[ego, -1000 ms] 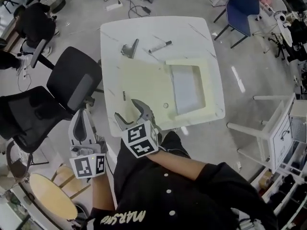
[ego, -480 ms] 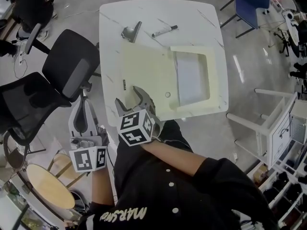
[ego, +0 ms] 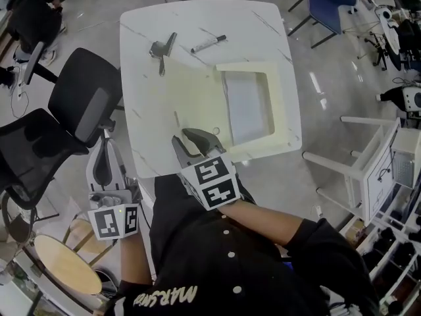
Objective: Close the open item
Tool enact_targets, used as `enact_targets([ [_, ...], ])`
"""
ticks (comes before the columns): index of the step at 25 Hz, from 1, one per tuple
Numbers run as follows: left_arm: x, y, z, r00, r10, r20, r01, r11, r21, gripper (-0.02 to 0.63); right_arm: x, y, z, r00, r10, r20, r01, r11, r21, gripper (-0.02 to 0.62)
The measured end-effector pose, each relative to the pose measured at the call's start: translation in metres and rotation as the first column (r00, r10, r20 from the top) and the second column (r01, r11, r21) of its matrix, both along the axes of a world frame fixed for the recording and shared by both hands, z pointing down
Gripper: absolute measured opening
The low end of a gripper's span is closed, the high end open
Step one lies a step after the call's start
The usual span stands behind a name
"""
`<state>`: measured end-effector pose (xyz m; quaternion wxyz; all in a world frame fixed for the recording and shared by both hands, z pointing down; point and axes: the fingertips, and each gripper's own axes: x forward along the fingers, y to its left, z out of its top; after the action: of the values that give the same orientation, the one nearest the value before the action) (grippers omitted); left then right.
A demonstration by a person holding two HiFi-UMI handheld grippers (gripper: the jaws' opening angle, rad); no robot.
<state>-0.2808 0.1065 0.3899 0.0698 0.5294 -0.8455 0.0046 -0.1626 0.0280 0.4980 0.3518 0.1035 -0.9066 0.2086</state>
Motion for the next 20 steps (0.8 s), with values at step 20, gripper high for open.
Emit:
enact_targets([
  [20,0.056,-0.098,-0.005,0.981,0.192,0.011,-0.191,0.981,-0.042,0.021,0.177,-0.180,0.008,0.960,0.271,0.069,-0.246,0.935,-0.254,0.035],
])
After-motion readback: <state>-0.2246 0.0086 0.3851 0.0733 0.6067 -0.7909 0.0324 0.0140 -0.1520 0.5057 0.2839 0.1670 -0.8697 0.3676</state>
